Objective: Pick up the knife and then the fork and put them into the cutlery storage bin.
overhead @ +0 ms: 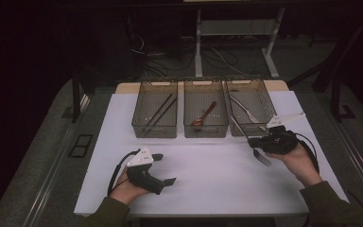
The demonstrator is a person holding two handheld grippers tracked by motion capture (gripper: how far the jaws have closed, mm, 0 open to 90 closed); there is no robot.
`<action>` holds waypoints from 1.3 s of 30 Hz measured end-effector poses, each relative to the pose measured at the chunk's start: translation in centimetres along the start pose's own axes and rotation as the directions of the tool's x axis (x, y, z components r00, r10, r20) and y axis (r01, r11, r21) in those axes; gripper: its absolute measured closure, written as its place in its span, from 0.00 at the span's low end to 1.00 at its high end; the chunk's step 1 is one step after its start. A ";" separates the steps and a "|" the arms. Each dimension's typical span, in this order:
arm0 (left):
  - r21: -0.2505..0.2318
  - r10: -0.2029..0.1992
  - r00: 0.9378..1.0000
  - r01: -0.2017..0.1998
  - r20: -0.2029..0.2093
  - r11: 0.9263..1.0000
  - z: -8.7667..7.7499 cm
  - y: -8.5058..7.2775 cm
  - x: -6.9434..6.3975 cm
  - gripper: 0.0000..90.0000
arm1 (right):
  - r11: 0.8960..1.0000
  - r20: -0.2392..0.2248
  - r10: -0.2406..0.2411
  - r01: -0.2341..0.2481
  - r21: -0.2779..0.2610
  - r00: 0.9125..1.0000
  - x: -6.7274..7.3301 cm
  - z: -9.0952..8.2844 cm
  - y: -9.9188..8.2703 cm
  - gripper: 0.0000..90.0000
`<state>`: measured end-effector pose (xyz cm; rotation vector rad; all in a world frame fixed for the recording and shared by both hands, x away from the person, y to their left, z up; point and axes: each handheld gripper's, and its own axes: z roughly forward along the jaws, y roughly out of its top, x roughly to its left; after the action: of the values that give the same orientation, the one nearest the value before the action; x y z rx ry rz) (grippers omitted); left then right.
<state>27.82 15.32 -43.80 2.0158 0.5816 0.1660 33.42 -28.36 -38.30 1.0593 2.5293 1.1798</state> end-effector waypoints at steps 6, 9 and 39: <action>-0.002 0.003 1.000 -0.003 -0.002 1.000 -0.1 0.0 -0.1 0.01 | 0.999 0.026 -0.002 0.003 -0.037 1.000 -0.3 0.0 1.0 0.93; -0.004 0.003 1.000 -0.003 -0.001 1.000 -0.1 0.0 -0.1 0.01 | 0.999 0.035 0.007 -0.005 -0.051 0.999 -0.7 0.0 1.7 0.93; -0.013 -0.012 1.000 0.012 -0.008 1.000 -0.3 0.0 -0.1 0.00 | 0.984 0.131 0.096 -0.074 -0.164 0.987 -6.4 0.5 6.7 0.93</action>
<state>27.60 15.49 -43.68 1.9993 0.5962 0.1708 41.90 -29.30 -34.75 1.1755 2.2651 1.2581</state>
